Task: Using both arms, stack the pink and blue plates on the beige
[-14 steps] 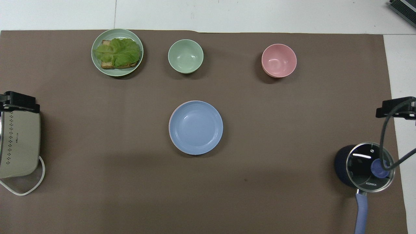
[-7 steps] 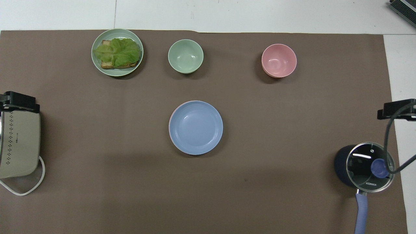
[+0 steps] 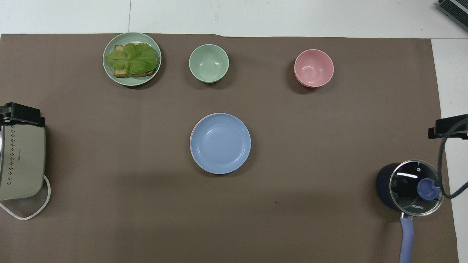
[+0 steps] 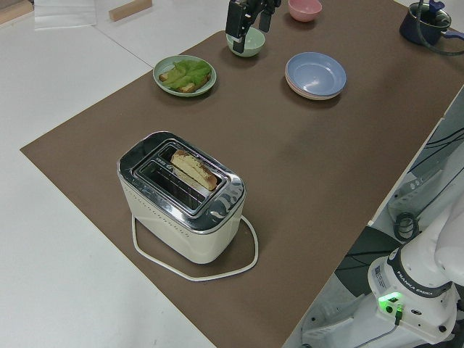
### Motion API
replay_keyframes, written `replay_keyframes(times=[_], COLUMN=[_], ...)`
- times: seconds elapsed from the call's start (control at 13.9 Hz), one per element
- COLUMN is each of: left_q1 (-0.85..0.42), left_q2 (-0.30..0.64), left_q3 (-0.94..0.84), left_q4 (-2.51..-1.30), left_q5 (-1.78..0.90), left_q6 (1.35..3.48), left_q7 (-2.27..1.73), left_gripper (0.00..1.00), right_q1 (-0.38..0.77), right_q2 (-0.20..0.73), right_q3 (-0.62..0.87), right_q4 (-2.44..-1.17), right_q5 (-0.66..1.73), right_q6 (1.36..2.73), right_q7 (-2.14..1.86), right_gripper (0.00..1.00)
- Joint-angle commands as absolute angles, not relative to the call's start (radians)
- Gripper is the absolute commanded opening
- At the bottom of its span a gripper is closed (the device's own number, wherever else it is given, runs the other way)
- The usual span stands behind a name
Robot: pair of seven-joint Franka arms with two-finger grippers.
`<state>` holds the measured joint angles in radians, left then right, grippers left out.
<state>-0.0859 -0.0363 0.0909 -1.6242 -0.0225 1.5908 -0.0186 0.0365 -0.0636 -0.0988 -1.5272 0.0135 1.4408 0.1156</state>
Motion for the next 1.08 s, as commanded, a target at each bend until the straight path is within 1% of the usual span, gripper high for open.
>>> replay_keyframes(times=[0.0, 0.14, 0.43, 1.01], left_q1=[-0.077, -0.077, -0.077, -0.077], left_q2=[-0.043, -0.043, -0.043, -0.043], left_q3=[0.084, 0.086, 0.084, 0.084], left_q4=[-1.624, -1.624, -1.624, -1.624], left_q5=[-0.008, -0.008, -0.008, -0.008], left_q6=[1.578, 1.578, 1.578, 1.578], left_q7=[-0.009, -0.009, -0.009, -0.009], left_gripper=[1.0, 1.0, 1.0, 1.0], right_q1=[0.037, 0.052, 0.08, 0.086], right_q2=[-0.066, -0.072, -0.095, -0.092], right_q3=[-0.098, -0.103, -0.132, -0.133], right_q4=[-1.531, -1.54, -1.586, -1.58], right_q5=[0.002, 0.002, -0.005, -0.003], right_q6=[1.448, 1.451, 1.517, 1.516], right_q7=[0.091, 0.094, 0.086, 0.087], right_gripper=[1.0, 1.0, 1.0, 1.0])
